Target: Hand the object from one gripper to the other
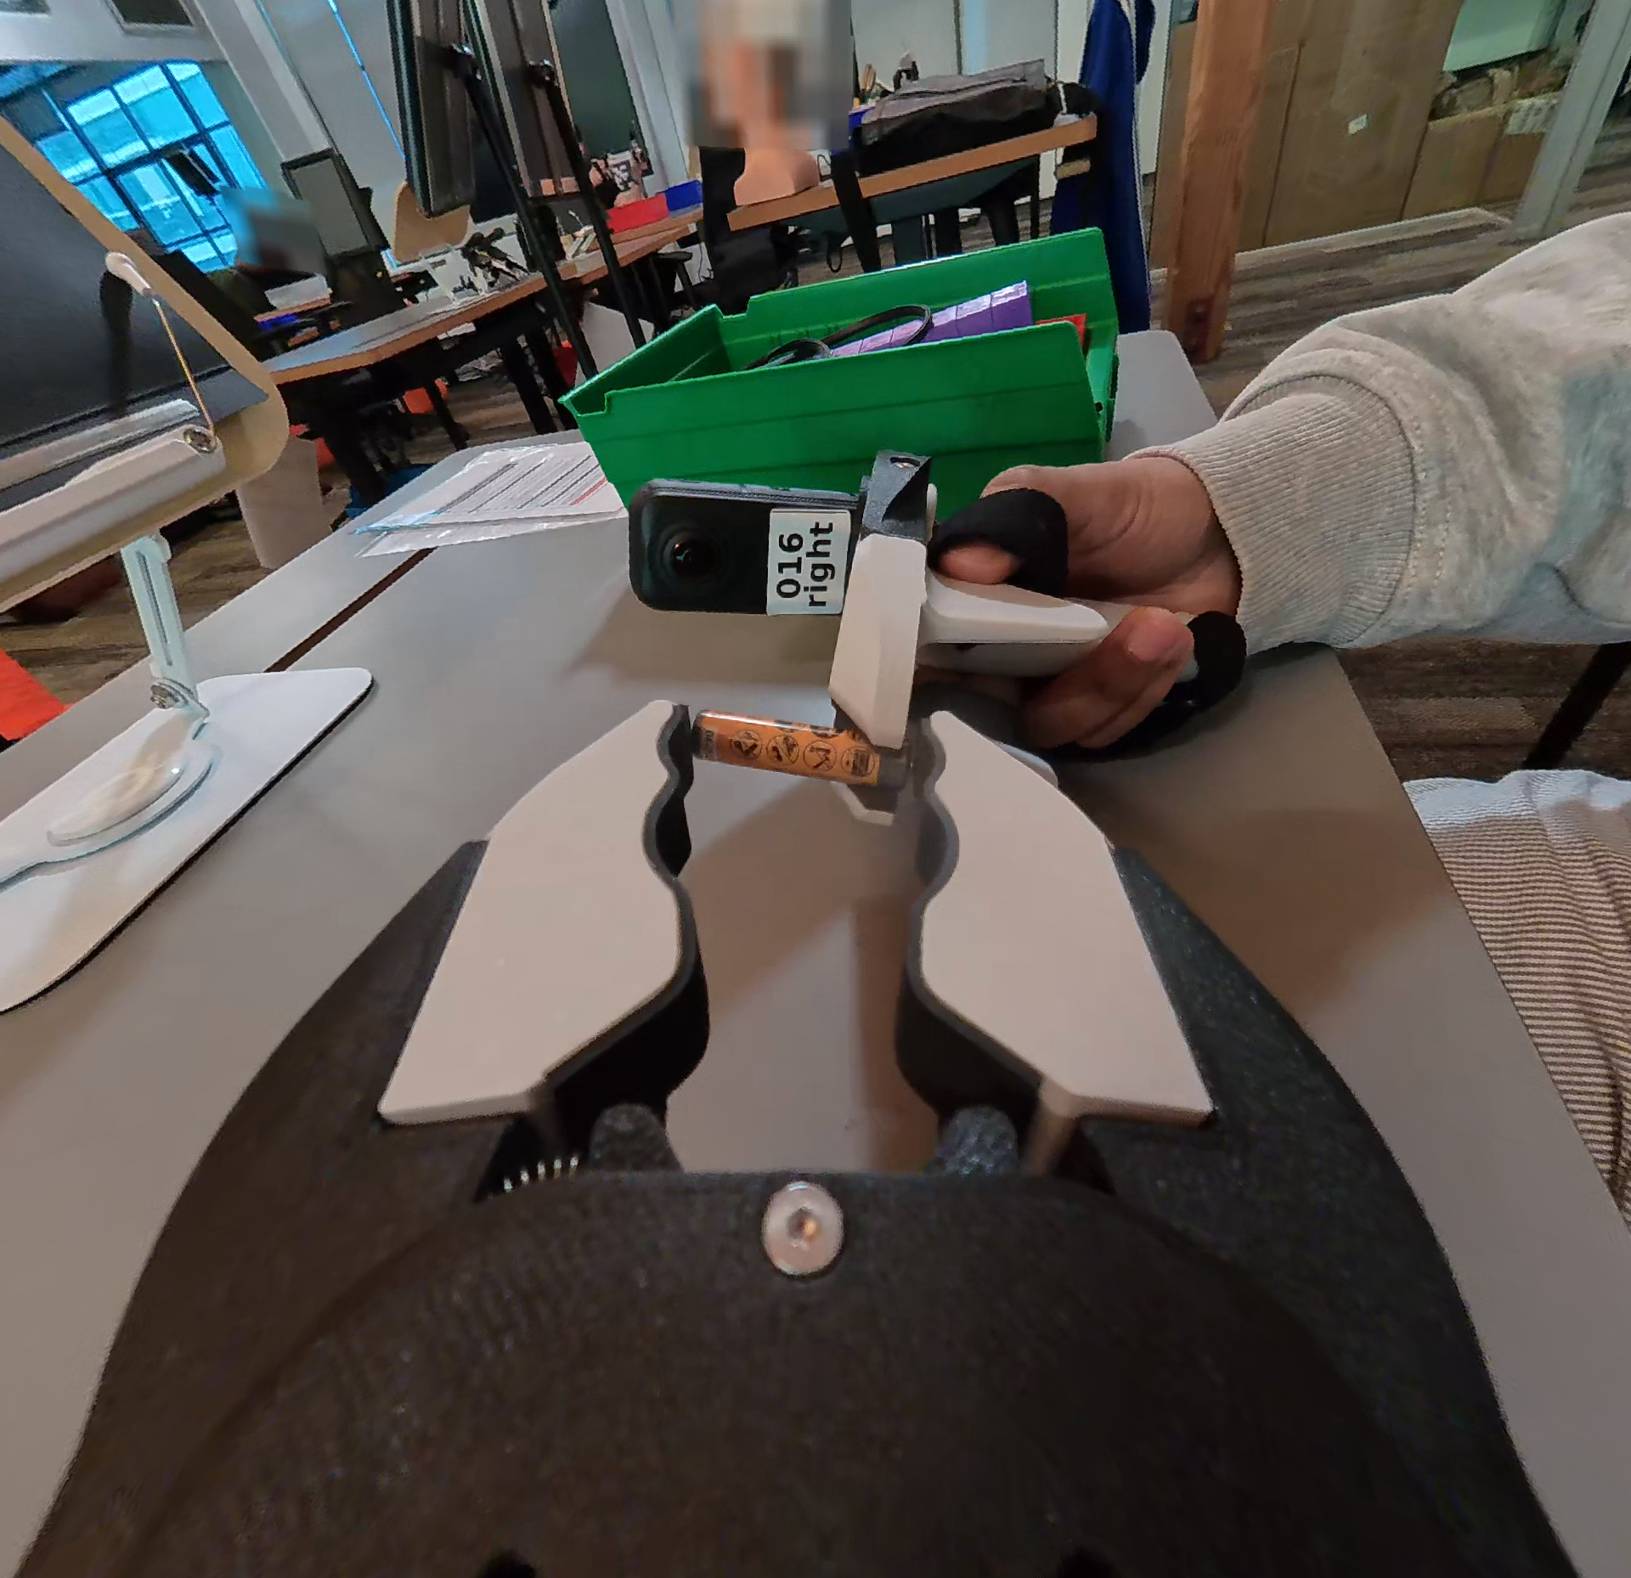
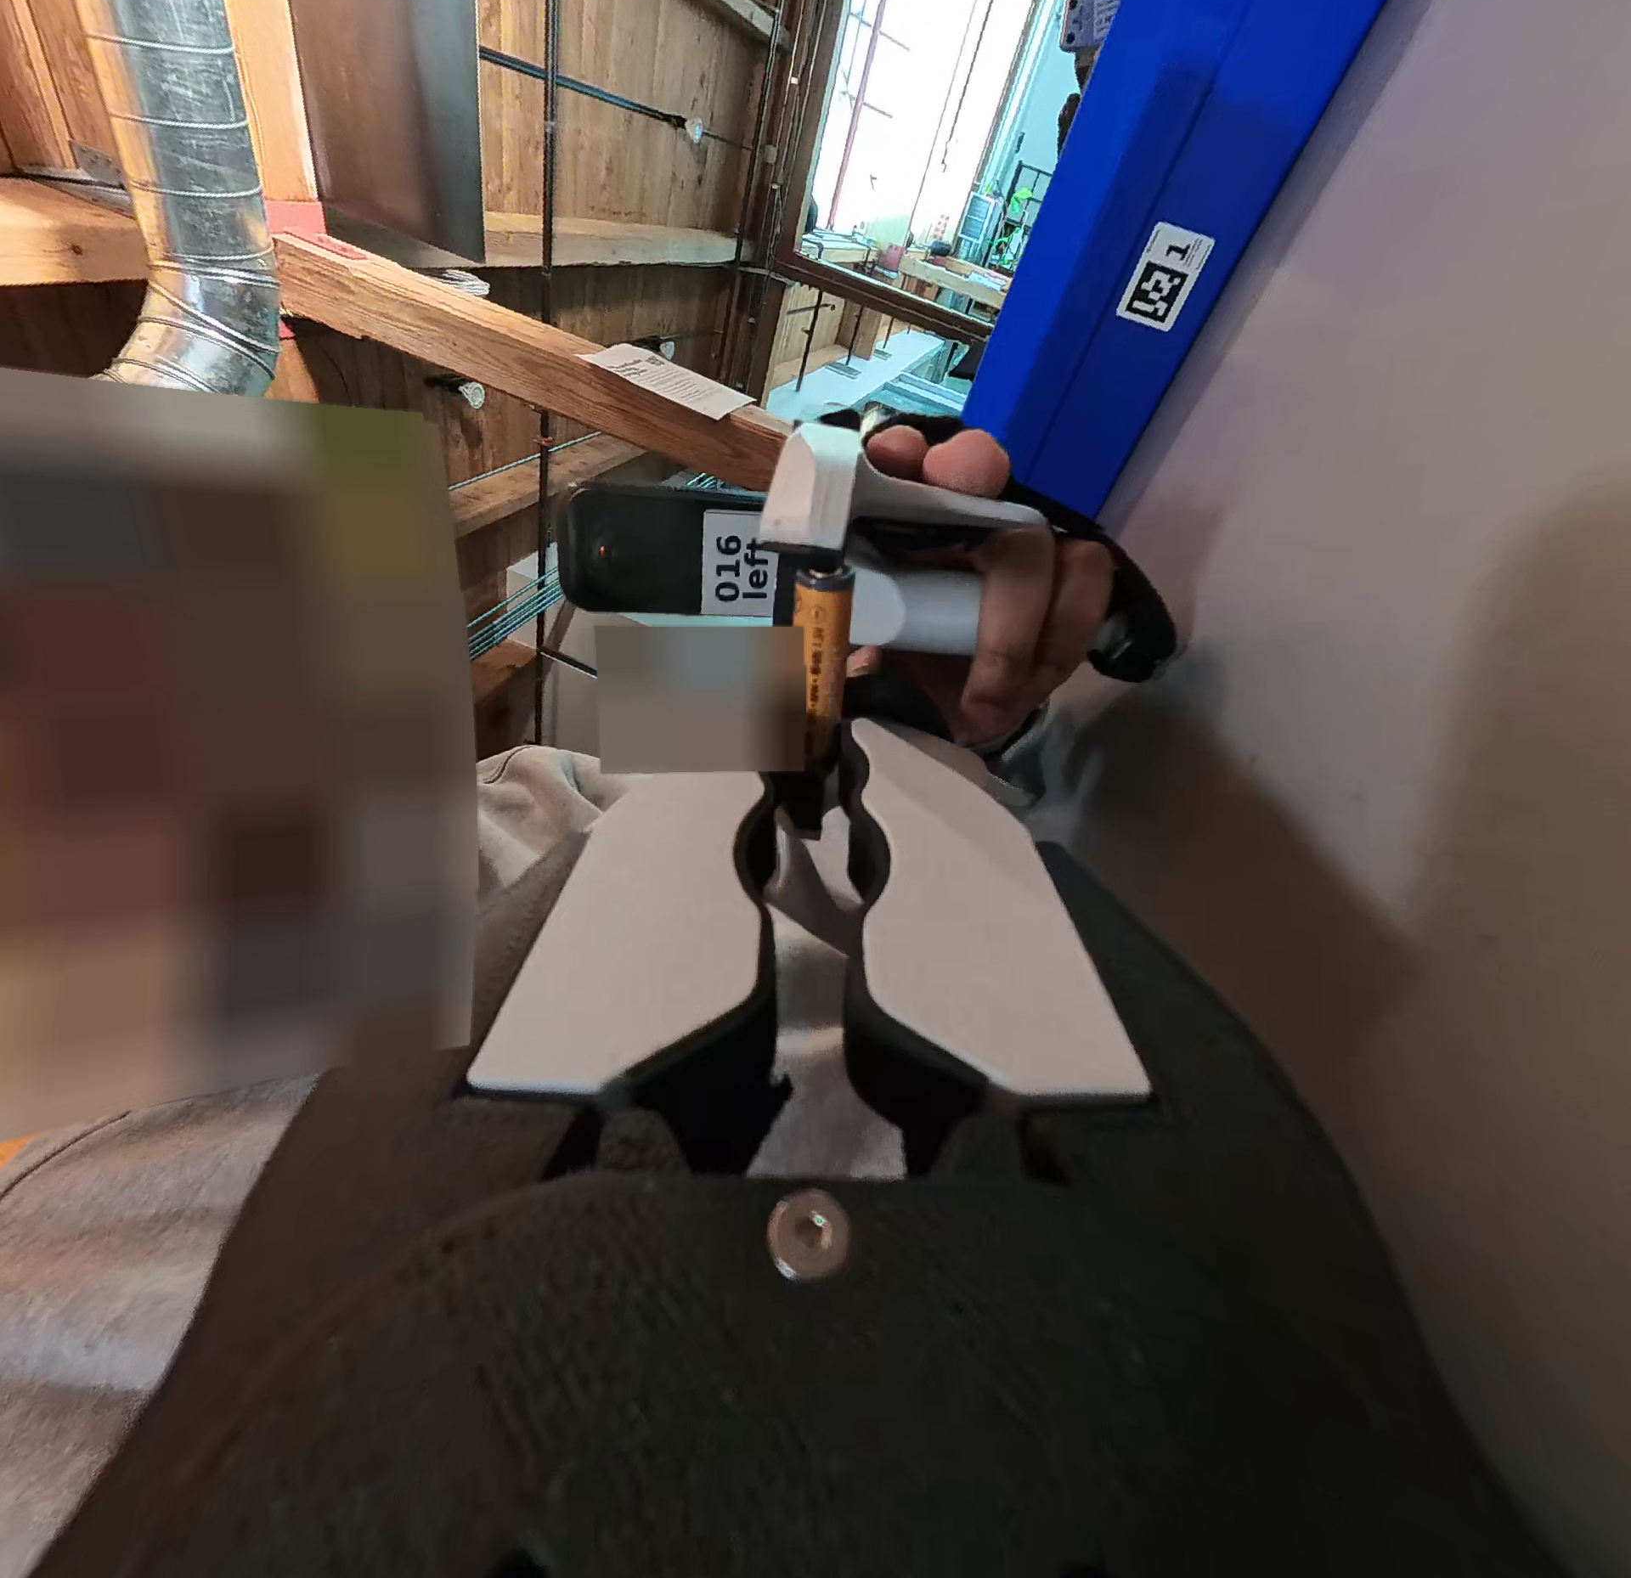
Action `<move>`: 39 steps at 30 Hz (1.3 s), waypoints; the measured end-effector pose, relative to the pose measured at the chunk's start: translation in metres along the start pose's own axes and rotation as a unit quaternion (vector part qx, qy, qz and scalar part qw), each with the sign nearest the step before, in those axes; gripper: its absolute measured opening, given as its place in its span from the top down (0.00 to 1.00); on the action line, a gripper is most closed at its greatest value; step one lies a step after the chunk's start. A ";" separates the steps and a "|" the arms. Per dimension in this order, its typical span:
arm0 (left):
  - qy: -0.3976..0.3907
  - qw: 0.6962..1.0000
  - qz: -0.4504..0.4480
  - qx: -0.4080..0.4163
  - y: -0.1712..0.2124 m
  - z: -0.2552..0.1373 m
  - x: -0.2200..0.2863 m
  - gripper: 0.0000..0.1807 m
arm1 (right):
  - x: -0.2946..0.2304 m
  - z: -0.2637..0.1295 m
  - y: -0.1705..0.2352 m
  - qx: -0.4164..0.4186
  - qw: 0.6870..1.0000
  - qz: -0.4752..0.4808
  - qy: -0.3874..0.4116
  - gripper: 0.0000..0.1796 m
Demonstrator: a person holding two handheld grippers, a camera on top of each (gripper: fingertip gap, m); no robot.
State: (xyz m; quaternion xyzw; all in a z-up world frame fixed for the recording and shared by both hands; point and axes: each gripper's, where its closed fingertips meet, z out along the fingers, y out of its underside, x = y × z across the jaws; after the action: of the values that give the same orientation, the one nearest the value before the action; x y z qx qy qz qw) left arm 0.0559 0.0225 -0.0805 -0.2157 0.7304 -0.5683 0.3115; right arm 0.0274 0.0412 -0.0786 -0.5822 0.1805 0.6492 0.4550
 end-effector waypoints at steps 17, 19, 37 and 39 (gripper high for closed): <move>0.074 0.951 -0.290 0.075 -0.009 -0.010 -0.018 0.72 | -0.013 -0.016 -0.031 0.070 0.923 -0.342 0.162 0.85; 0.109 0.927 -0.345 0.098 -0.014 -0.012 -0.018 0.72 | -0.017 -0.021 -0.036 0.081 0.897 -0.393 0.183 0.84; 0.282 0.748 -0.595 0.081 -0.005 -0.007 0.001 0.72 | 0.015 -0.012 -0.018 -0.095 0.612 -0.698 0.360 0.92; 0.283 0.747 -0.596 0.081 -0.005 -0.007 0.001 0.72 | 0.015 -0.012 -0.018 -0.094 0.620 -0.691 0.360 0.93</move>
State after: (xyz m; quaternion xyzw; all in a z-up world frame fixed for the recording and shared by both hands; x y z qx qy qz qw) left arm 0.0501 0.0260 -0.0750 -0.4104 0.4590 -0.7306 -0.2952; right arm 0.0508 0.0471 -0.0902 -0.7620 -0.1881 -0.1044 0.6108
